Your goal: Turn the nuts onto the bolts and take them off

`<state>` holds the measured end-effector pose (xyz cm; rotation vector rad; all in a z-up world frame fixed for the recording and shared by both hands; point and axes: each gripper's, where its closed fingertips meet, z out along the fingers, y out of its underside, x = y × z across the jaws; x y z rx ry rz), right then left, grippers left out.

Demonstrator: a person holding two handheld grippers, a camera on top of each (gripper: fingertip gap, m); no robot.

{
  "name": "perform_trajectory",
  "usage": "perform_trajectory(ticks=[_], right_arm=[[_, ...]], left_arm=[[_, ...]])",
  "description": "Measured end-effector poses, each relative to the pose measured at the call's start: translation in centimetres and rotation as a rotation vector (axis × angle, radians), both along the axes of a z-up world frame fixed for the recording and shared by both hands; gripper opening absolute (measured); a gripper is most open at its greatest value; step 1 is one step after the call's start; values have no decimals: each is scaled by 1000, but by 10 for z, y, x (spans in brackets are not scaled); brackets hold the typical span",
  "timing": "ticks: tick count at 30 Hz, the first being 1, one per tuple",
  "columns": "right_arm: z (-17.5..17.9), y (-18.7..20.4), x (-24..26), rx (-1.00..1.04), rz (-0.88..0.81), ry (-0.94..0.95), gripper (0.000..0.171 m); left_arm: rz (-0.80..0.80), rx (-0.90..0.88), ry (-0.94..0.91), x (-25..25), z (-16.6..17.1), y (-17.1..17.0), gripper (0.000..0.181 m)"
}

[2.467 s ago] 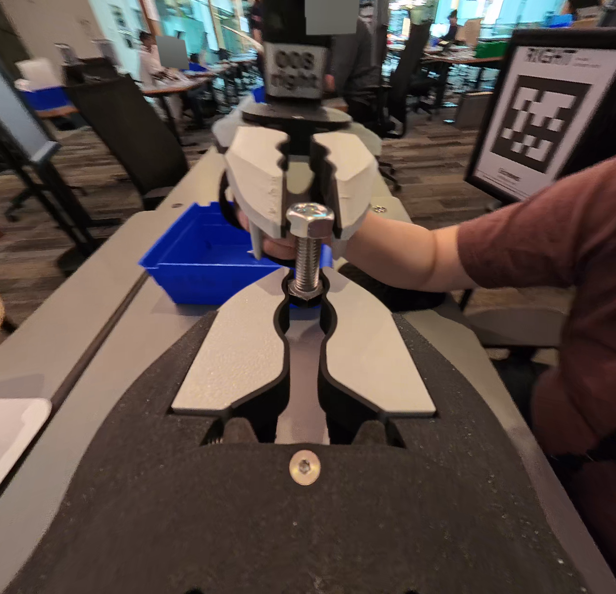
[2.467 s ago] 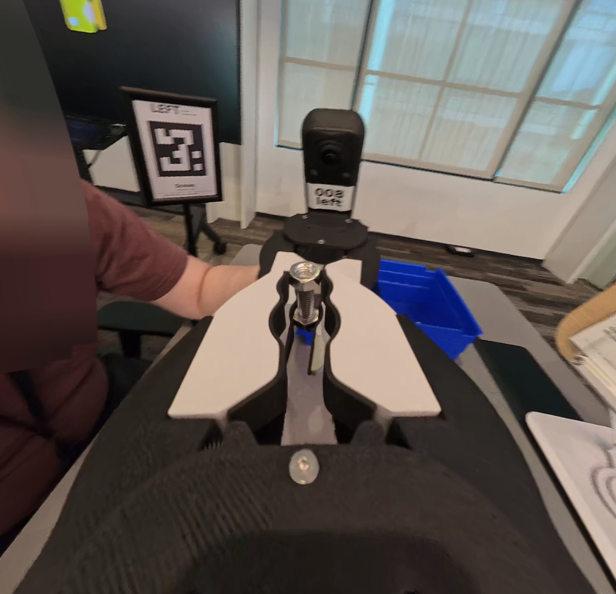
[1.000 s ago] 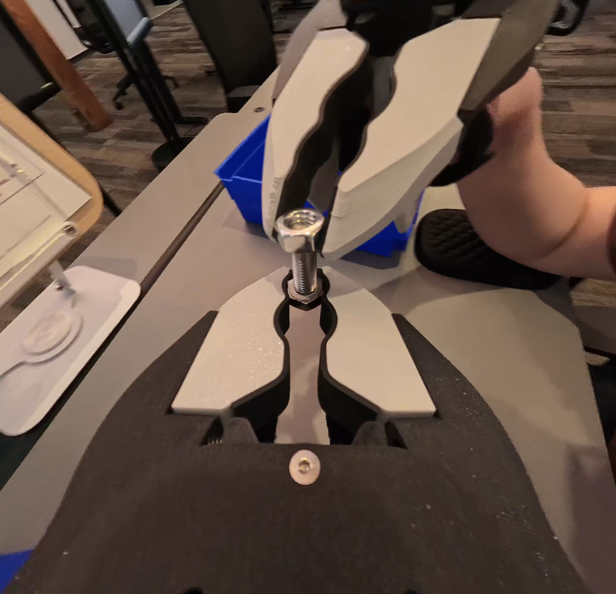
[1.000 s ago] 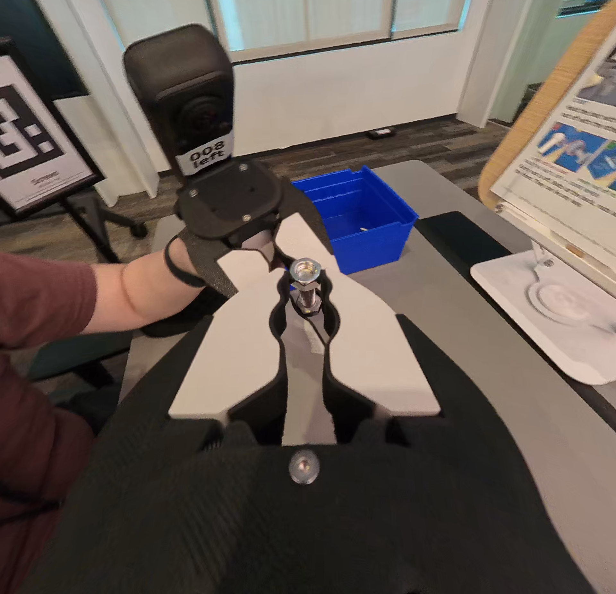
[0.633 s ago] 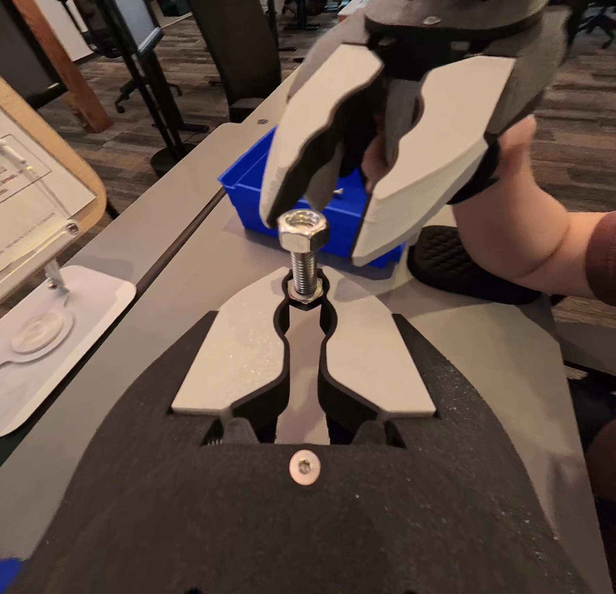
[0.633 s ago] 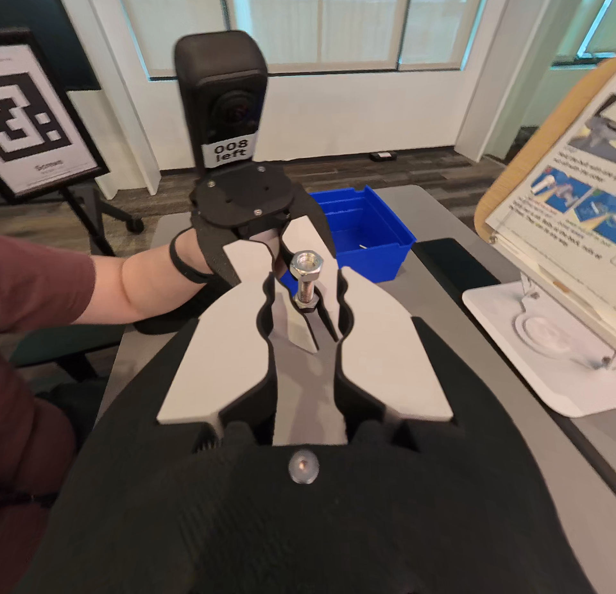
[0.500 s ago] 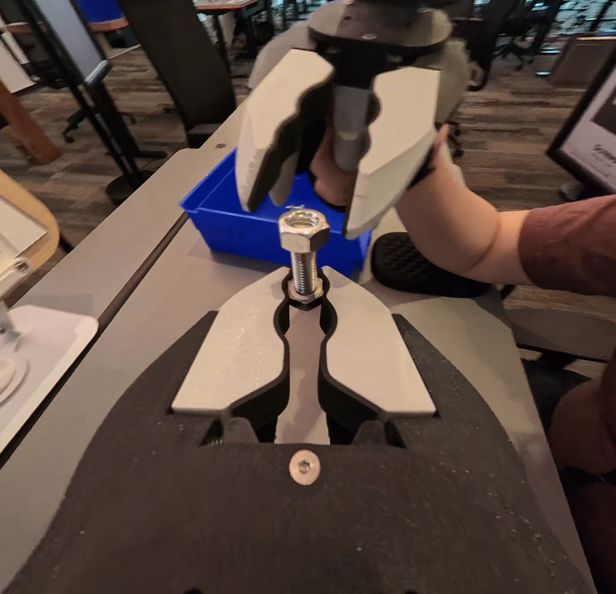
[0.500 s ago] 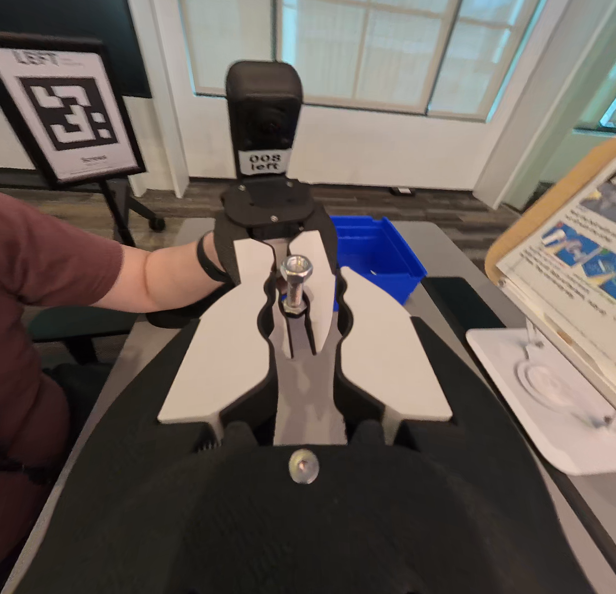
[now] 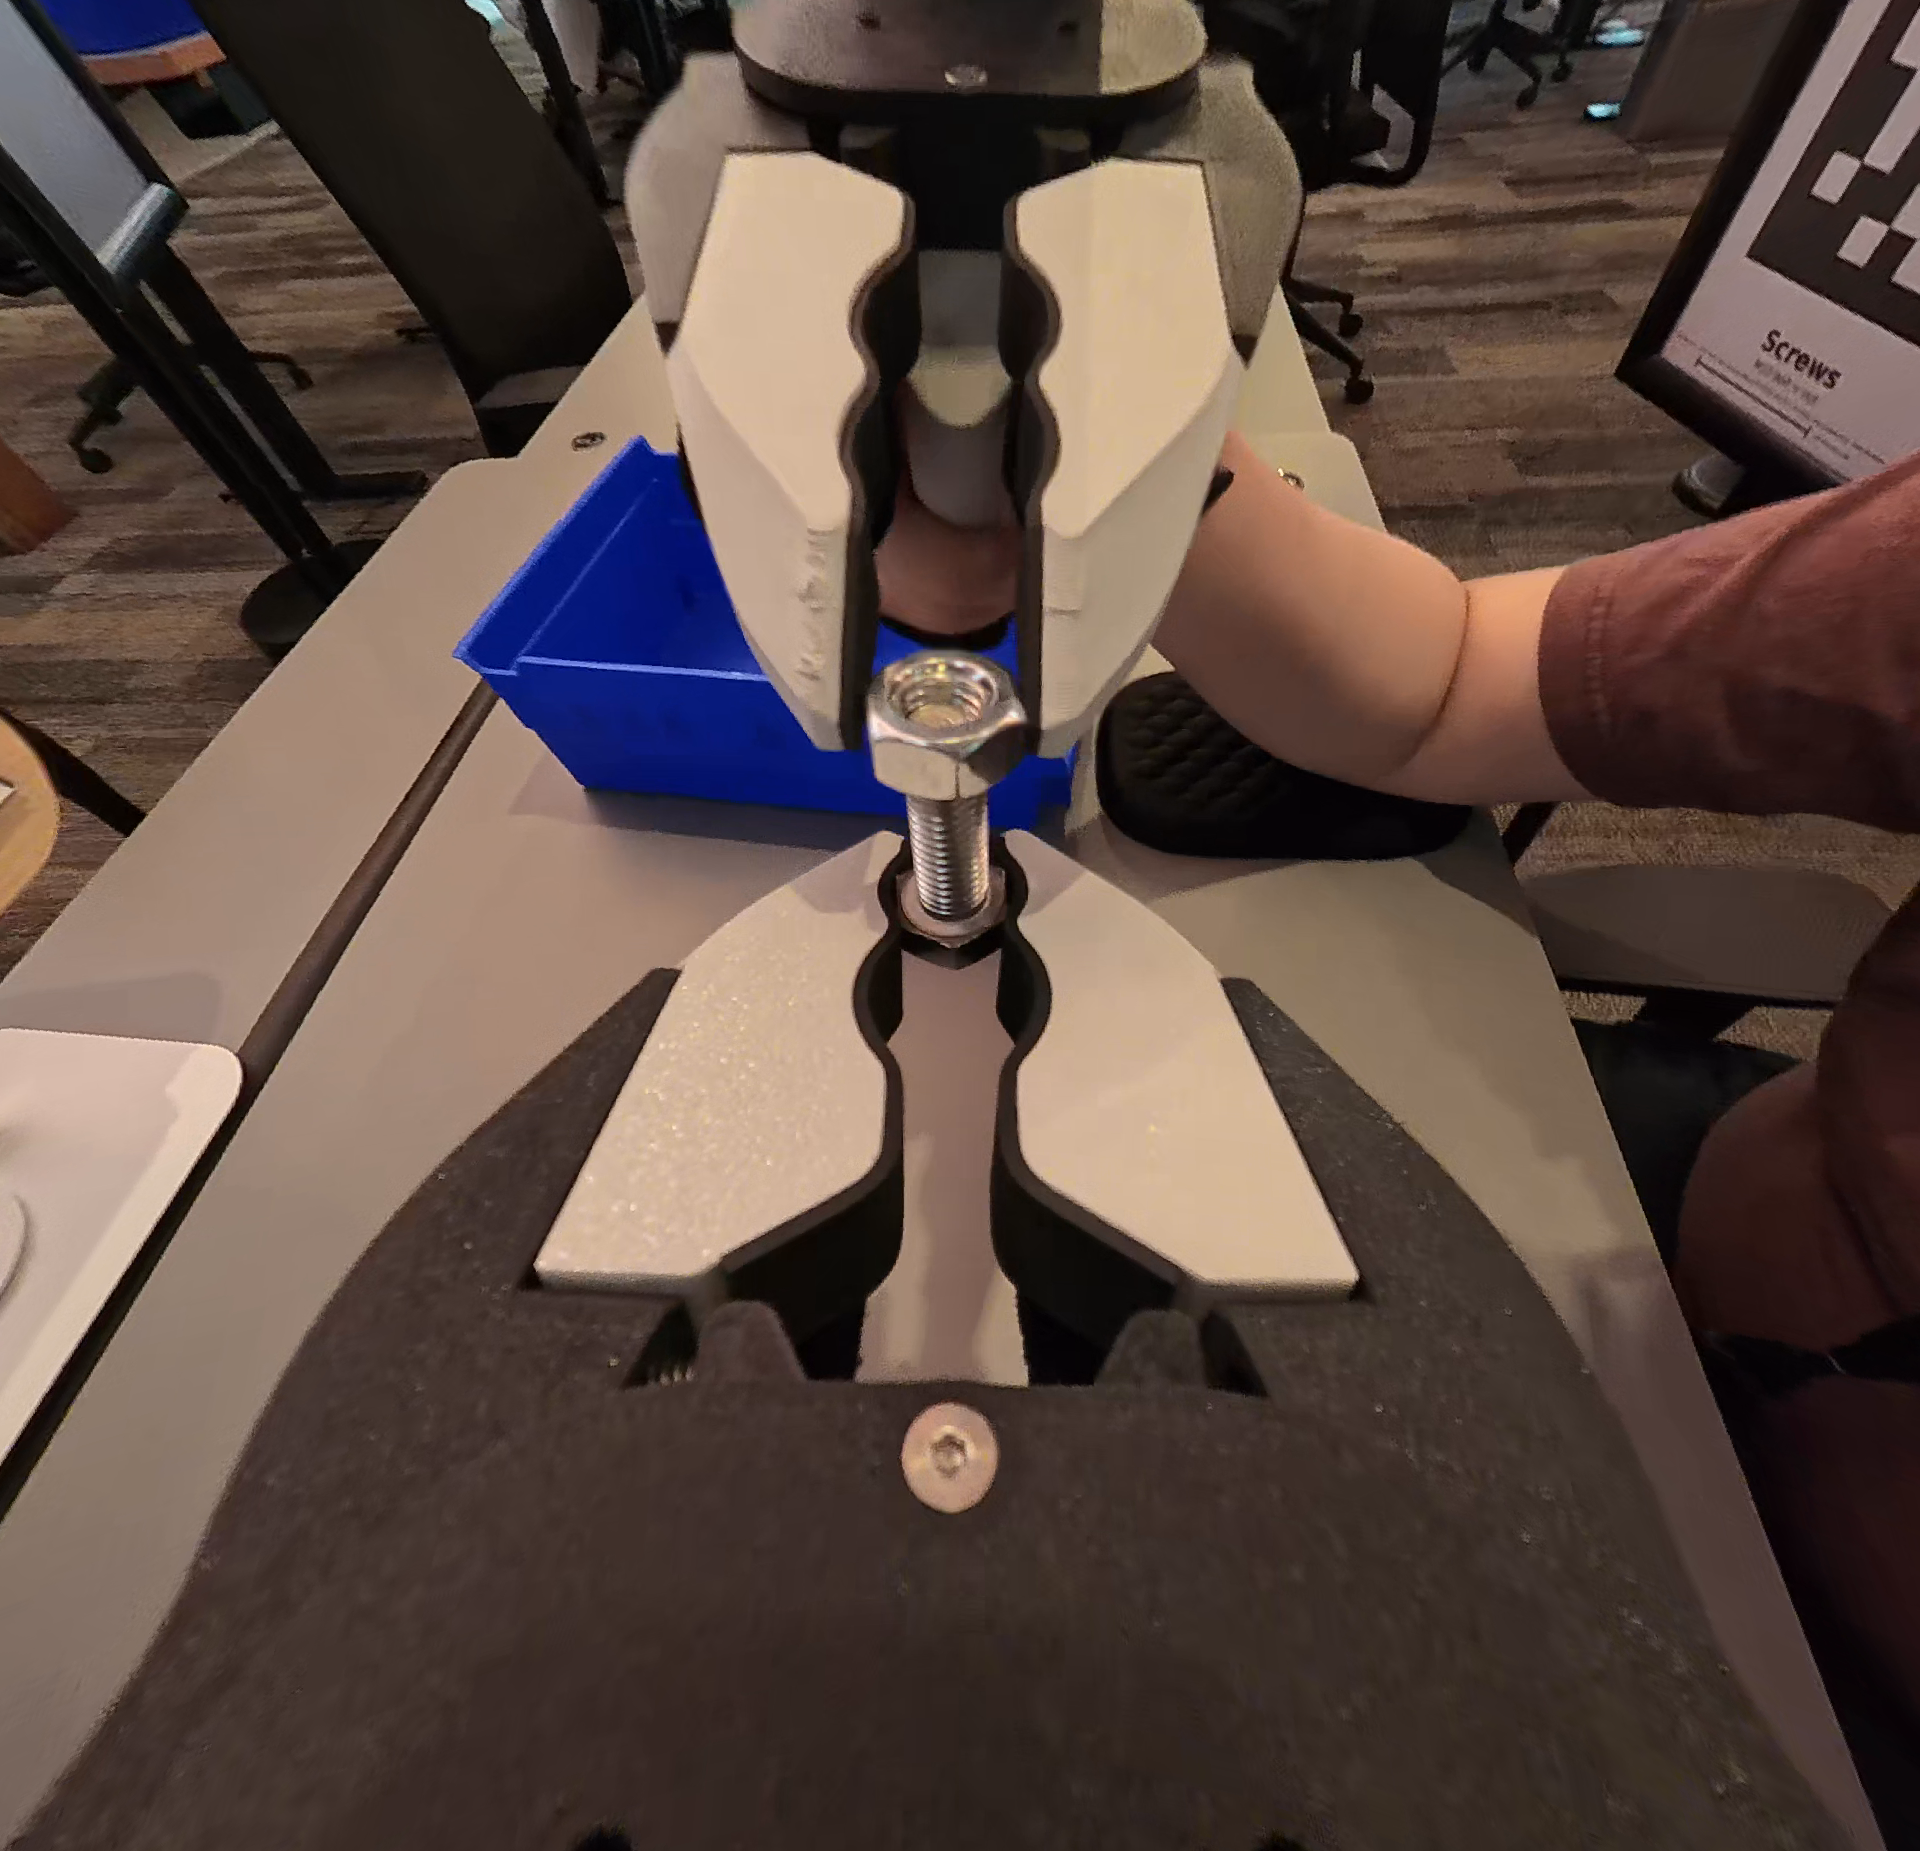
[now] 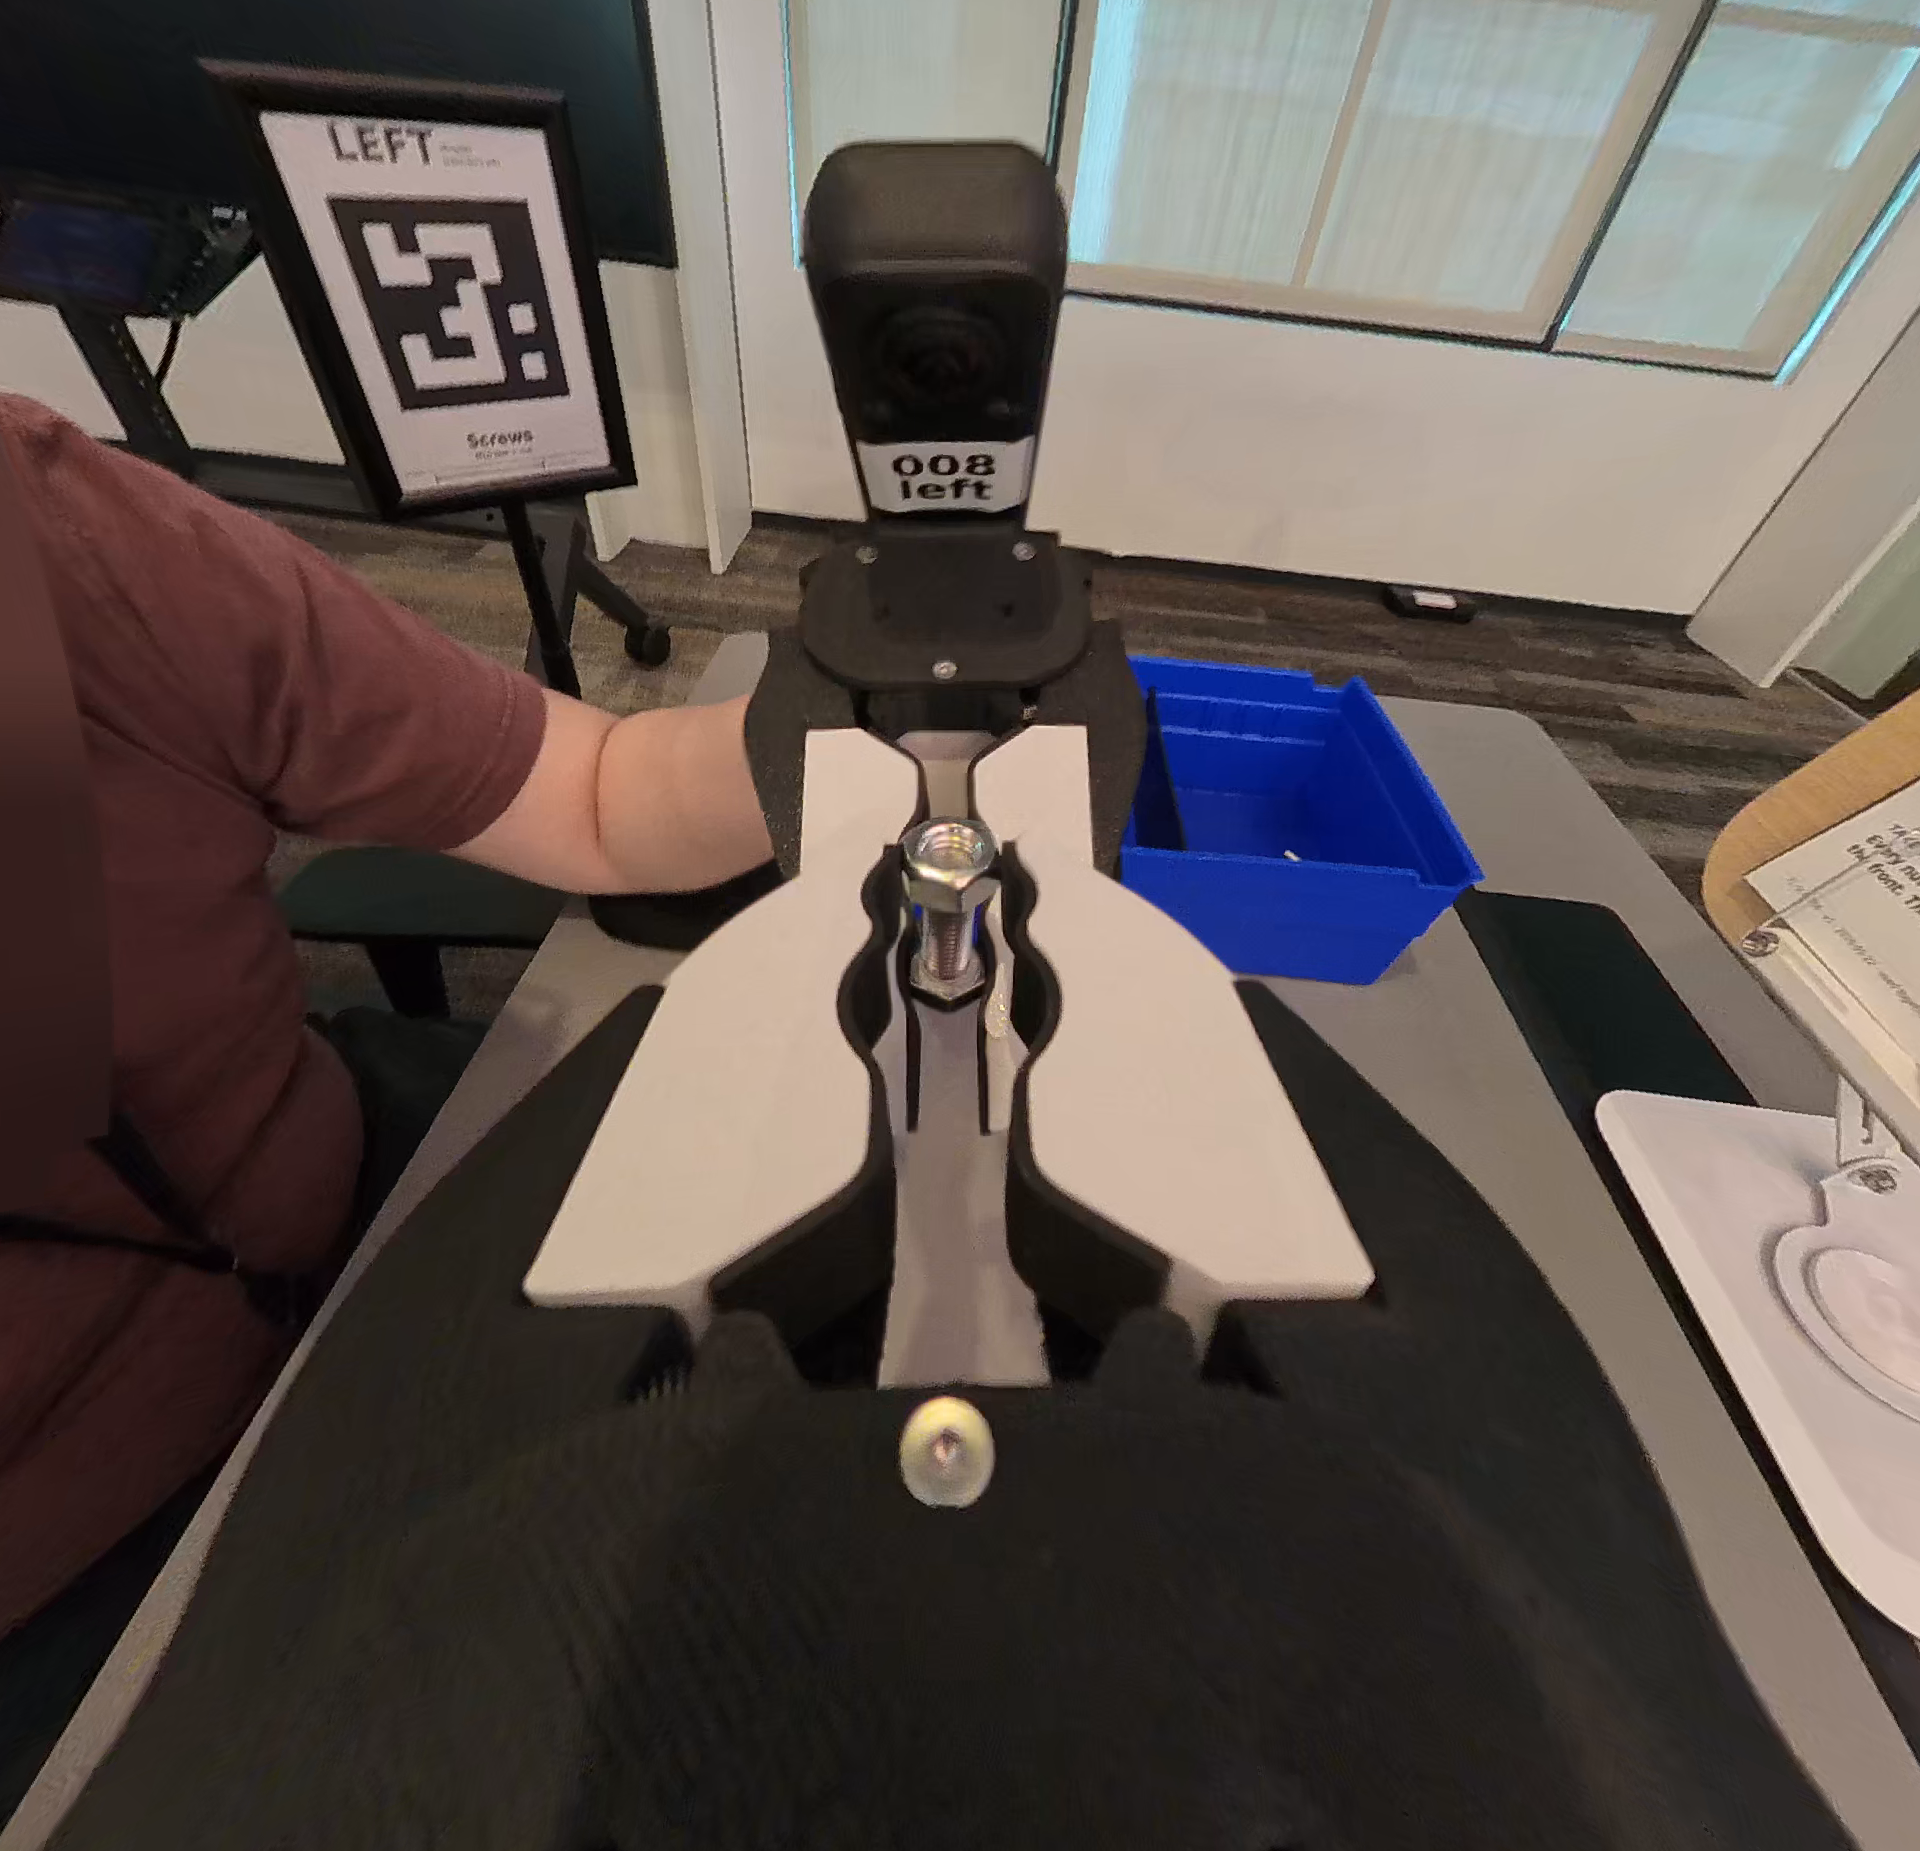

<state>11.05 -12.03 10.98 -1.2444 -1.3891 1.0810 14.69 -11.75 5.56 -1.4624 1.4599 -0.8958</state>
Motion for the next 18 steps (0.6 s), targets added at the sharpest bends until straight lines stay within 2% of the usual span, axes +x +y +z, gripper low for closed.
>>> perform_trajectory(ticks=[6,13,18], right_arm=[[-5,2,3,17,-31,-53,19],[-10,42,-7,-208,-360,-21,19],[-10,52,-10,-127,-498,-10,19]], left_arm=[[8,10,45,3,-8,-1,13],[290,39,67,-12,-11,45,13],[360,8,50,-16,-12,56,12]])
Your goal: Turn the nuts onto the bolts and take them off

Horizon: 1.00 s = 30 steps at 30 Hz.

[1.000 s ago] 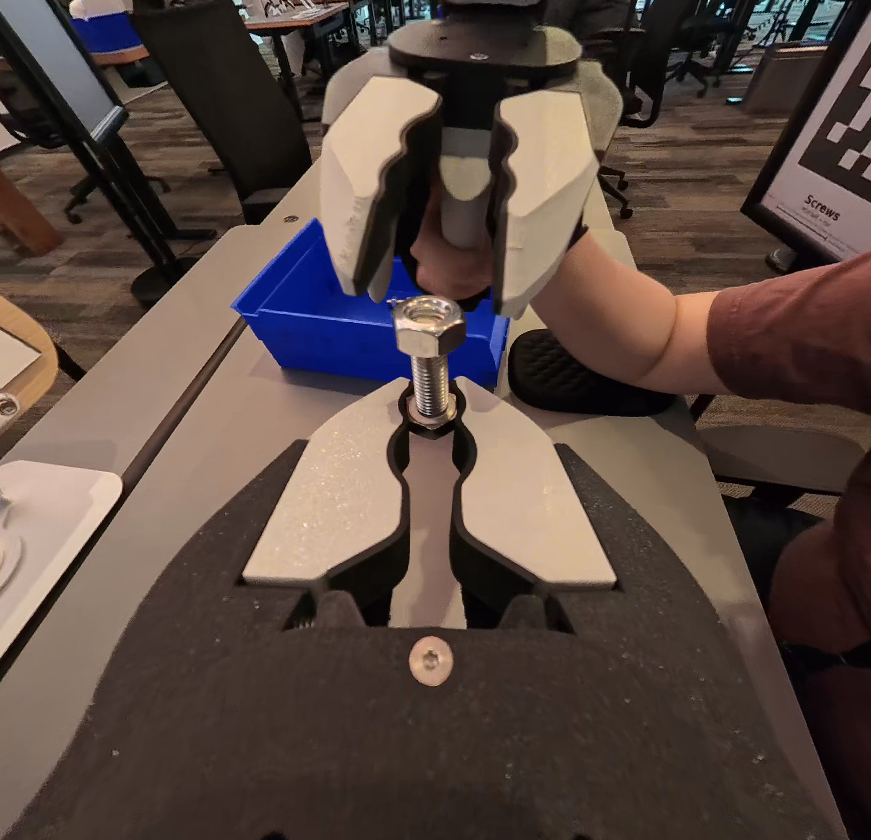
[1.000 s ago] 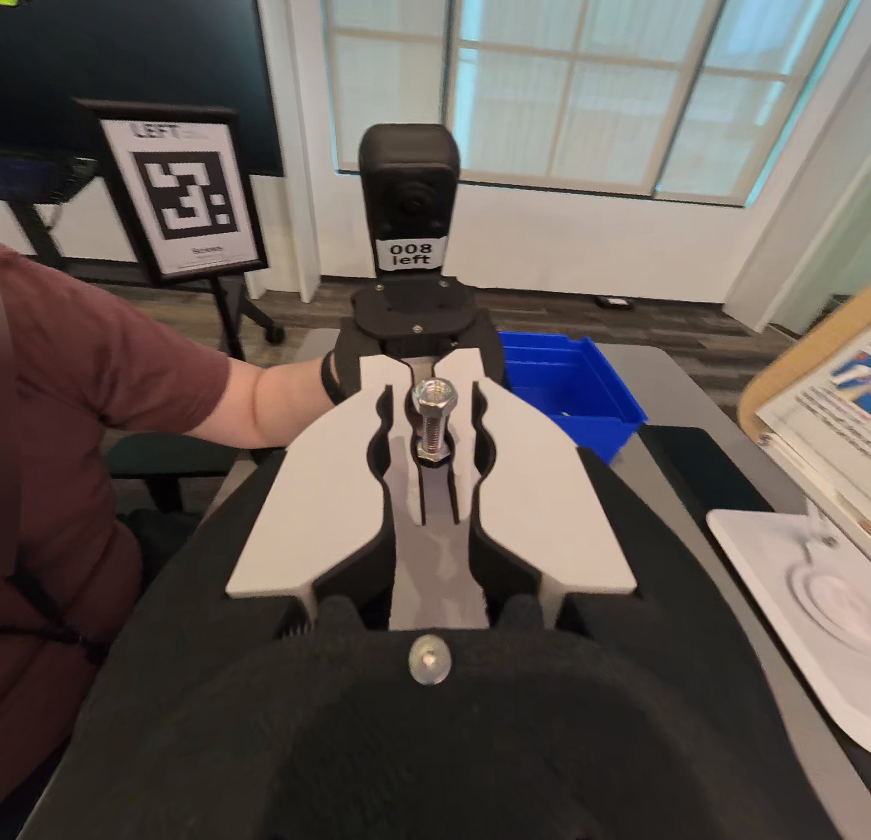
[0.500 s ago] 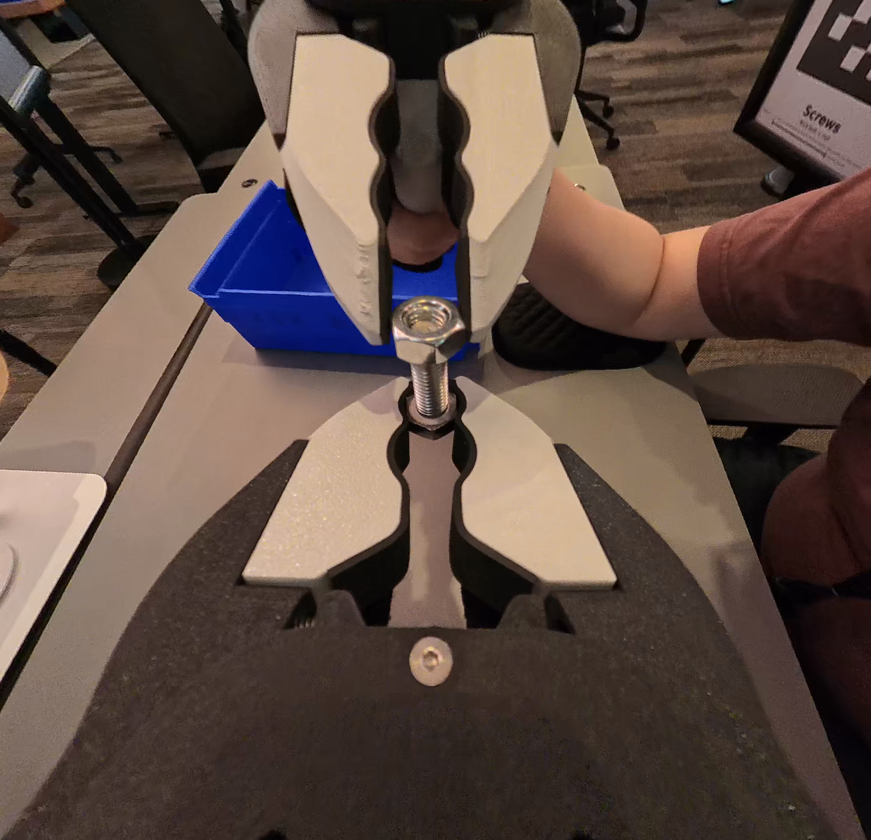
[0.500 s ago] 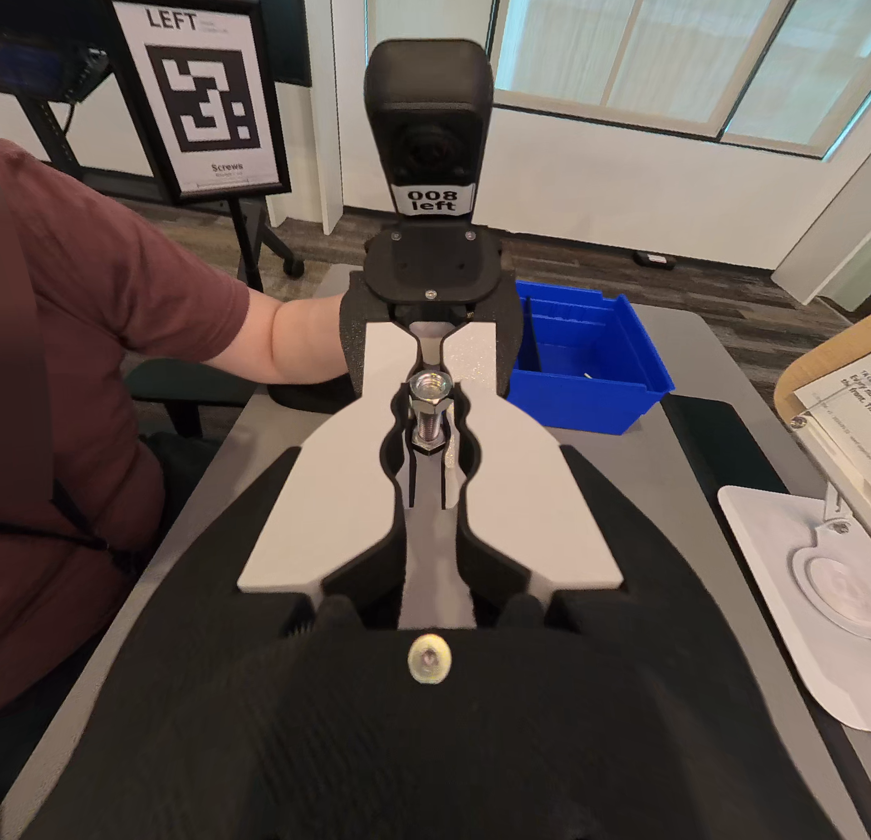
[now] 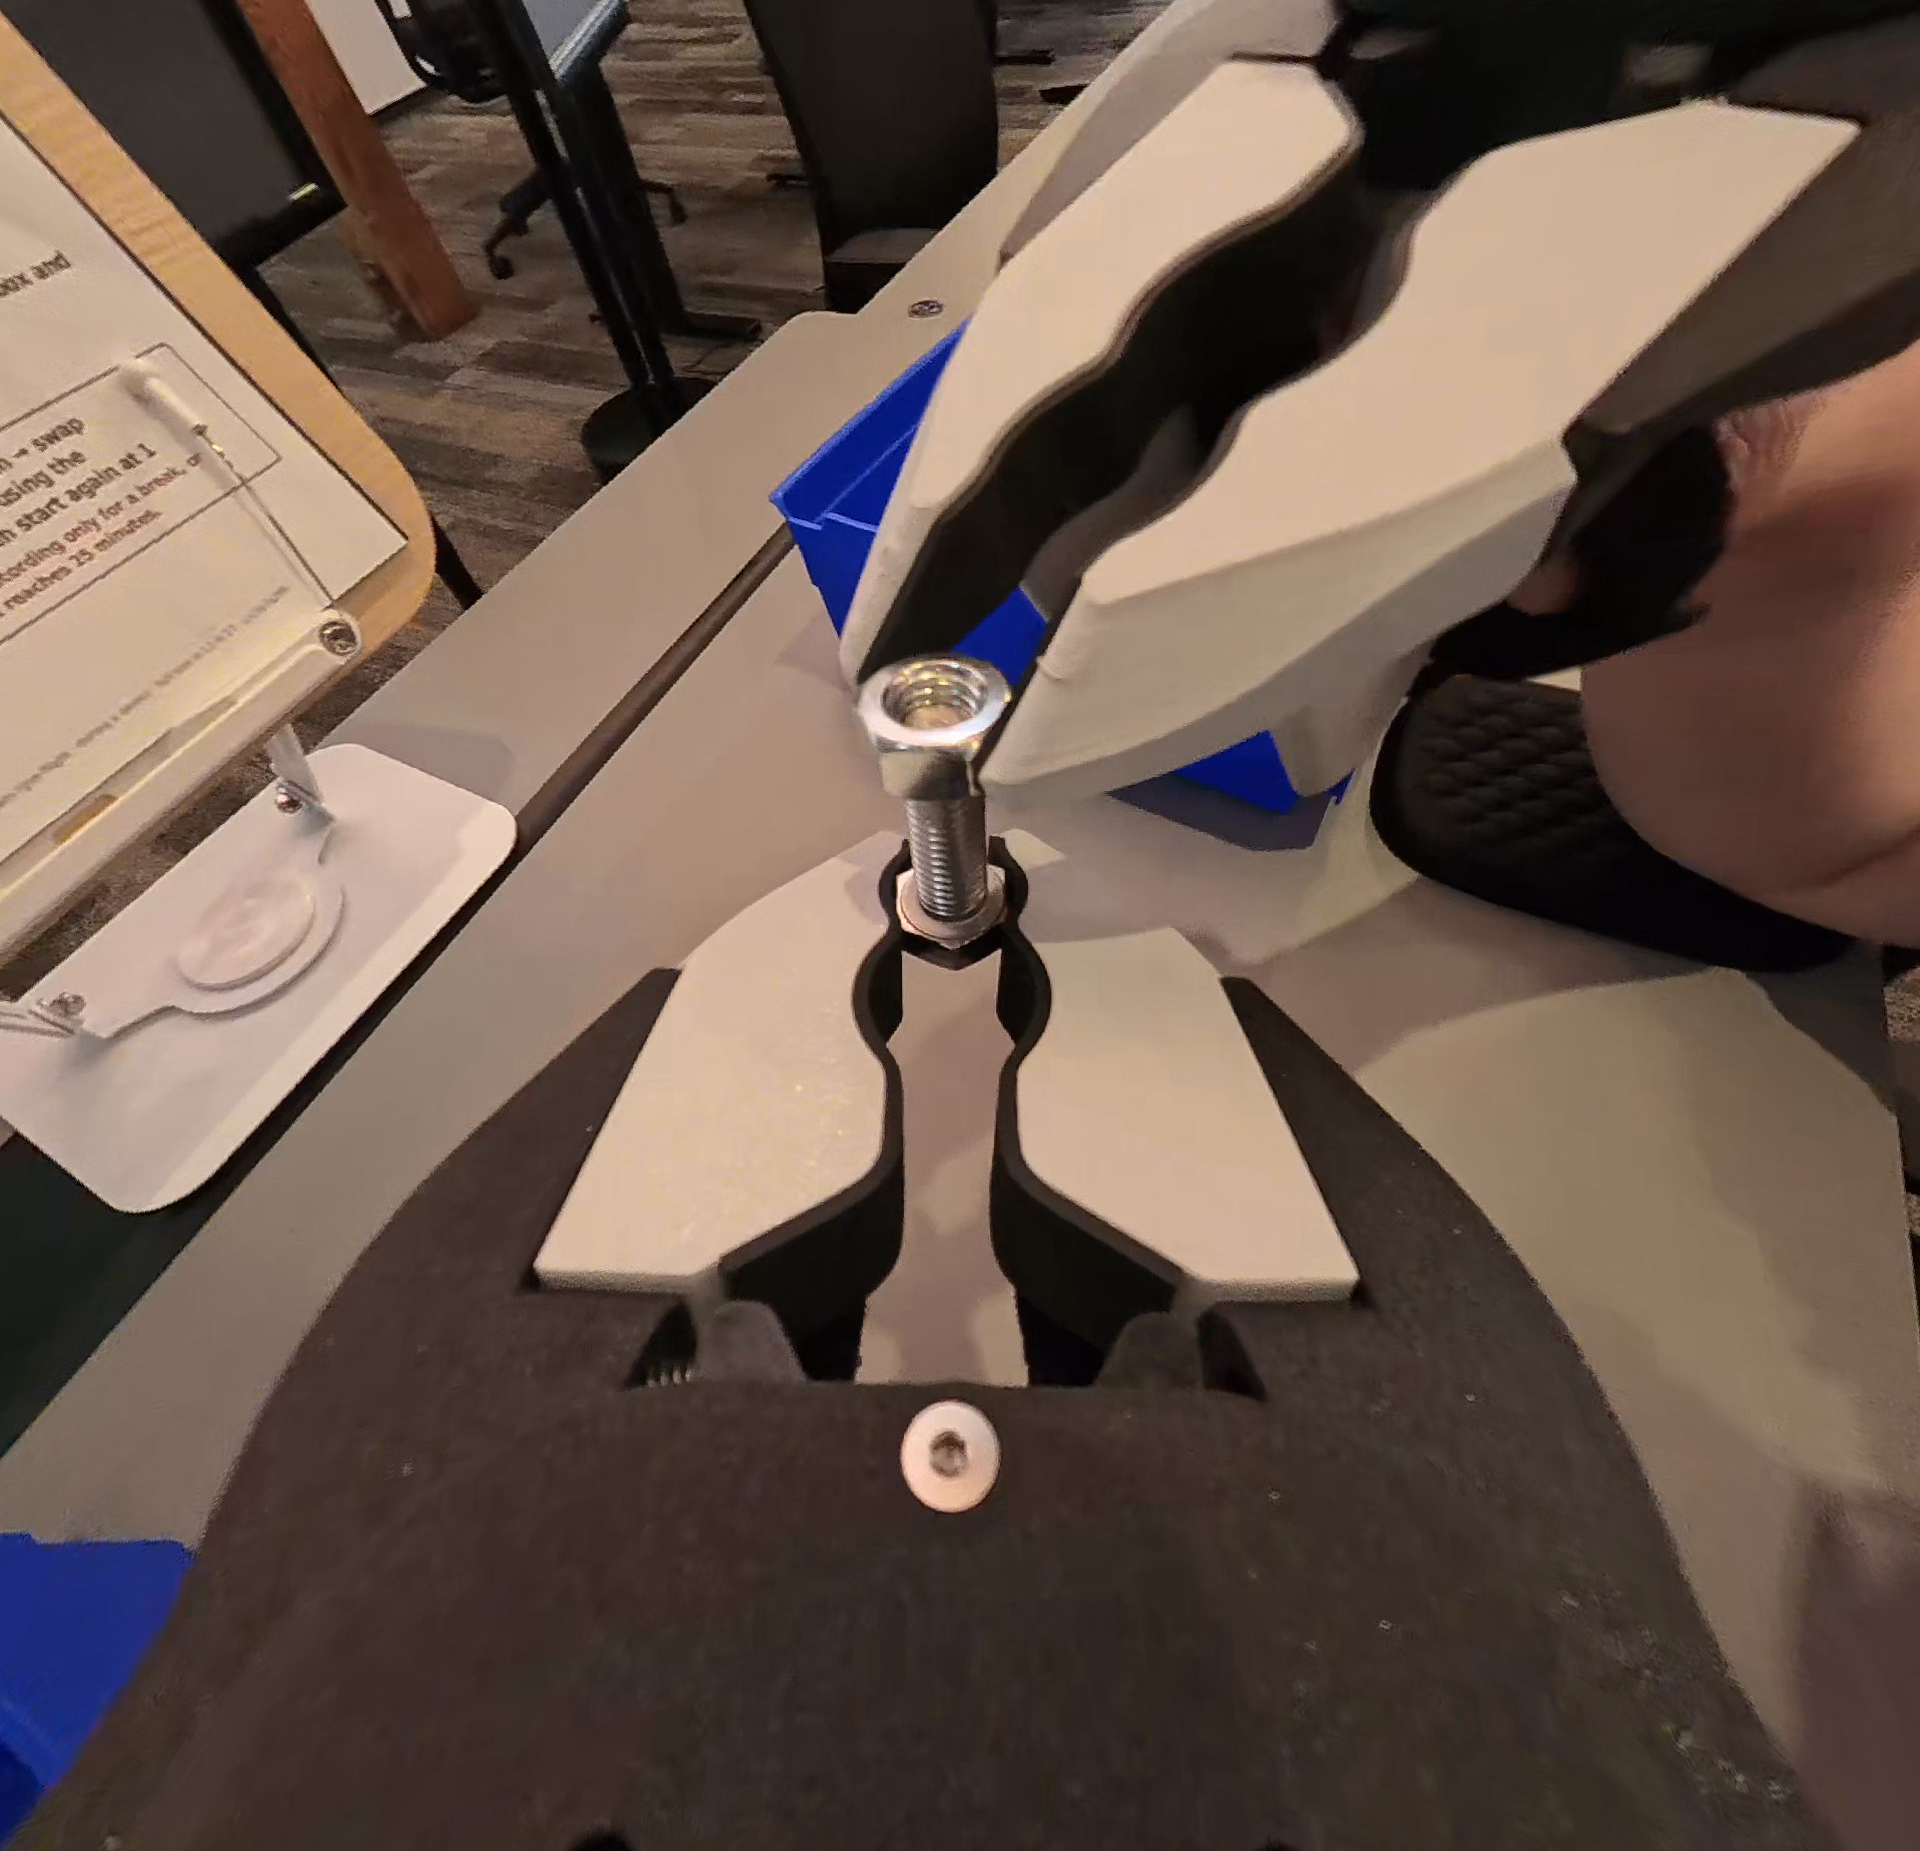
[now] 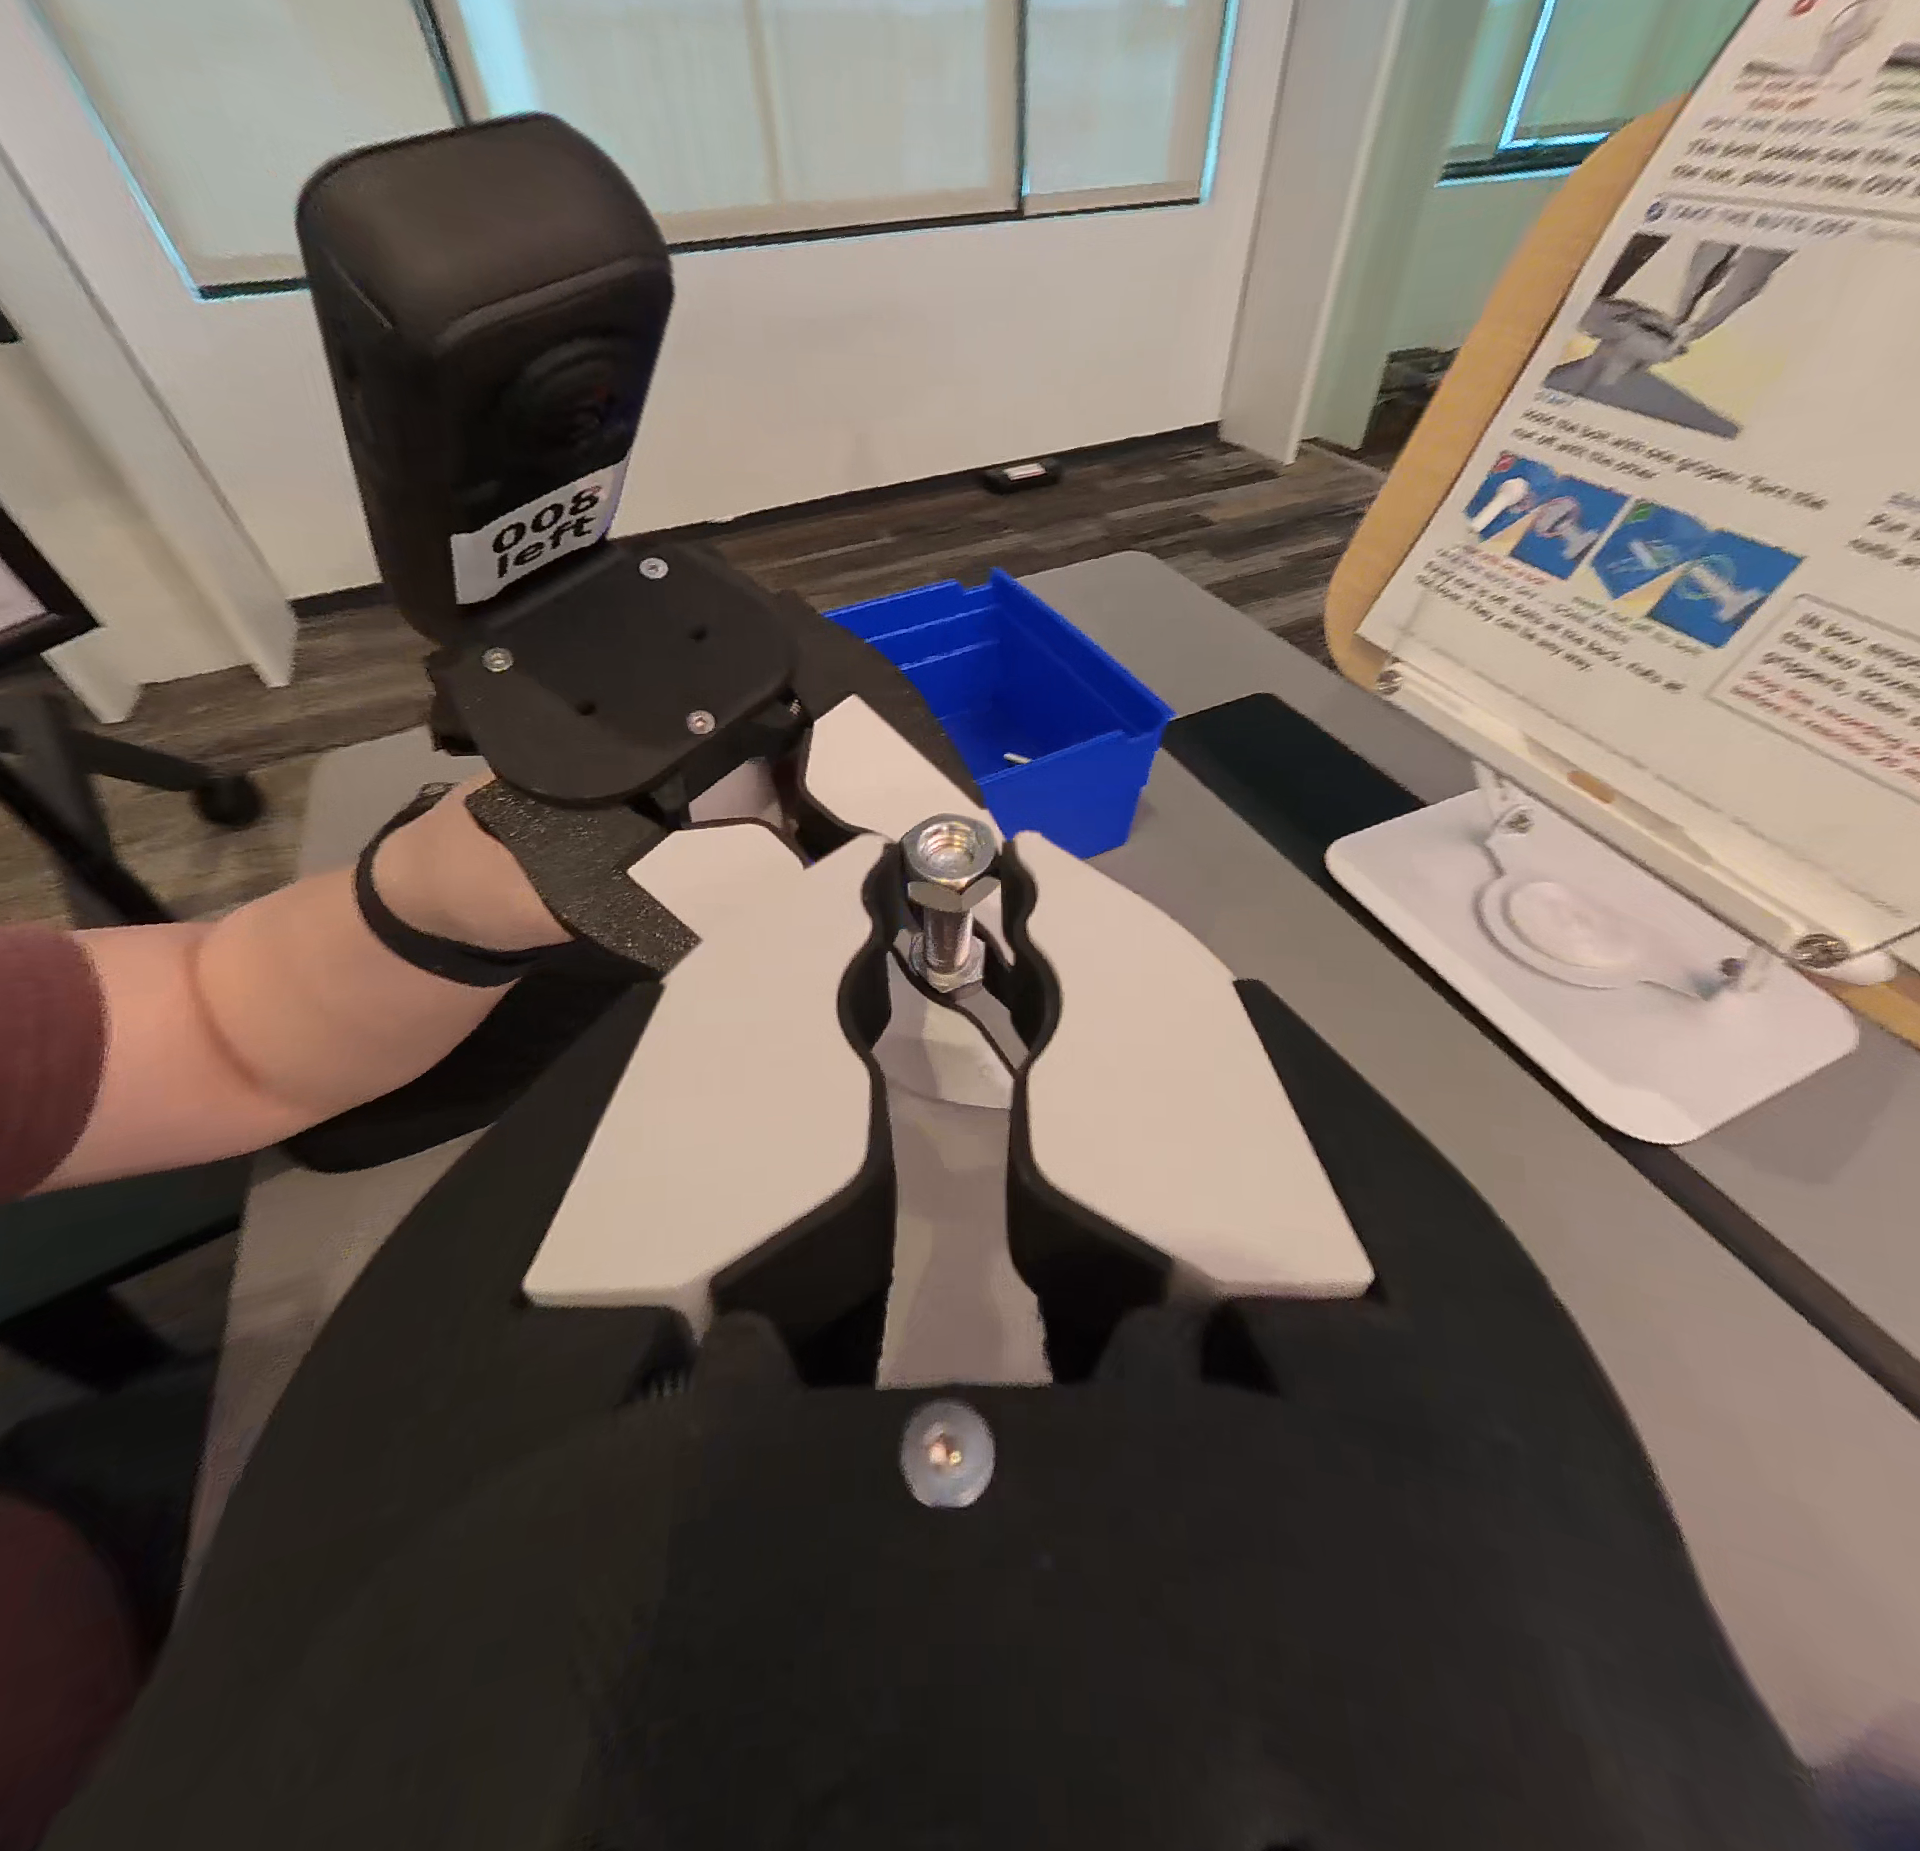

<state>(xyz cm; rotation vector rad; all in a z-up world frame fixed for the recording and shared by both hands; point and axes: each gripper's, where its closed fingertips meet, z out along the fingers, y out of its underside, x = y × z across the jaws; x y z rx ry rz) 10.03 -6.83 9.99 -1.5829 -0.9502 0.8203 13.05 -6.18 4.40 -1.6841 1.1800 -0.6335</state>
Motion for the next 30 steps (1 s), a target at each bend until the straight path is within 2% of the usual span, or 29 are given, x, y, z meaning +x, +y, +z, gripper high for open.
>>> perform_trajectory(ticks=[5,8,12,18,22,25,28,30], right_arm=[[3,3,-4,84,-87,0,19],[1,2,-3,91,-84,-33,20],[17,-14,1,80,90,30,36],[30,-36,13,199,330,80,35],[28,-60,11,200,523,123,33],[27,-64,8,145,570,156,29],[21,-61,7,146,563,124,19],[22,-58,6,159,543,122,19]], left_arm=[[57,-1,-18,-3,3,5,13],[45,-1,-14,-4,3,5,13],[-43,-31,-62,-1,11,-7,13],[-282,-26,-112,9,24,-44,13],[-373,-14,-95,15,24,-62,13],[-386,-2,-79,18,21,-66,13],[-387,-2,-79,18,21,-67,13],[-373,2,-80,17,21,-64,13]])
